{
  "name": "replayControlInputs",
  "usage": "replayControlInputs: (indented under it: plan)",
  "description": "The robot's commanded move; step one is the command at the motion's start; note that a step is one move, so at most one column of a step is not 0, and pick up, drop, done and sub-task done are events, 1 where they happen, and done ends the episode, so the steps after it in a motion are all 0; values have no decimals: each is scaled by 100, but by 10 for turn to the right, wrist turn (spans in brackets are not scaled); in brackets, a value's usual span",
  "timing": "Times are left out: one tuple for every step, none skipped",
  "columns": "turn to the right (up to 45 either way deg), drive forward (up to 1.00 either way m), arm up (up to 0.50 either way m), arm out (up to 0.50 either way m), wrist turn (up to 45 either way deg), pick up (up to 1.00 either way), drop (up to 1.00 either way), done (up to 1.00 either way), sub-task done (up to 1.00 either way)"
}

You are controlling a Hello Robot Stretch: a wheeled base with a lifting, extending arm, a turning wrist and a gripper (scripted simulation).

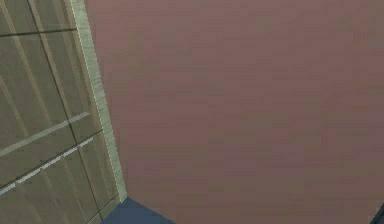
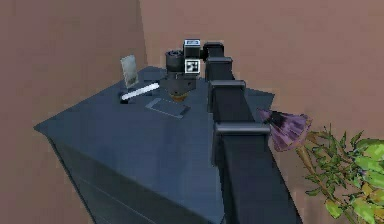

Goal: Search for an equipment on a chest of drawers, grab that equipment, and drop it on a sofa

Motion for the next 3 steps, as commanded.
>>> replayControlInputs:
  plan:
    - [0,0,0,0,420,0,0,0,0]
    - [0,0,-12,0,0,0,0,0,0]
    - [0,0,0,0,0,100,0,0,0]
